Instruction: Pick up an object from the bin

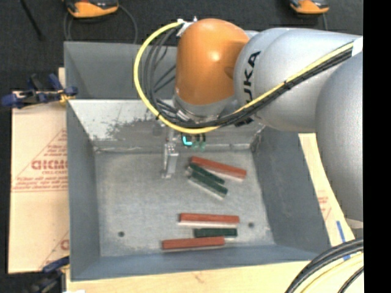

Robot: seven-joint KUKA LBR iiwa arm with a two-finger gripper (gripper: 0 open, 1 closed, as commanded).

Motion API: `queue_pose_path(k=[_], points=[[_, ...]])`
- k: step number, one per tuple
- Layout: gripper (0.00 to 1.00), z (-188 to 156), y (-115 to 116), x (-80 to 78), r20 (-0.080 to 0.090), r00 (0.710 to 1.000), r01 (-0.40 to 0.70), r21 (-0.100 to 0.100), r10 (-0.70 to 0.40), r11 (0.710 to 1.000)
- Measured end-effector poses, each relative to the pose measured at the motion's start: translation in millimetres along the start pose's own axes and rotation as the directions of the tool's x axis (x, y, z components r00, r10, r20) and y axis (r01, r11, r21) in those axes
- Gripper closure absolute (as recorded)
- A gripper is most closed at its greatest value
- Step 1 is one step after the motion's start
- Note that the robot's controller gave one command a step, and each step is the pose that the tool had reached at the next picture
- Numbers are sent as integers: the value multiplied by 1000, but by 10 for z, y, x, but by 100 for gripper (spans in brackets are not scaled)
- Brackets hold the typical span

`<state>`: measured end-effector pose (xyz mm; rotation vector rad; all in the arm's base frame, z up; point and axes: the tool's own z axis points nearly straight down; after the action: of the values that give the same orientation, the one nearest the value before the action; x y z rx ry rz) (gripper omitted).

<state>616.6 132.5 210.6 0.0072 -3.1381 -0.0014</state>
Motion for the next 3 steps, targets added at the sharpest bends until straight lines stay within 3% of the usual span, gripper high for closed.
queue_pose_path(k=[1, 2, 3], points=[[0, 681, -669, 133, 0, 967, 254, 4, -254, 967], [0, 1400, -1437, -363, 6, 829, 559, 7, -559, 829], [100, 1357, -1411, -384, 10, 830, 558, 7, -558, 830]])
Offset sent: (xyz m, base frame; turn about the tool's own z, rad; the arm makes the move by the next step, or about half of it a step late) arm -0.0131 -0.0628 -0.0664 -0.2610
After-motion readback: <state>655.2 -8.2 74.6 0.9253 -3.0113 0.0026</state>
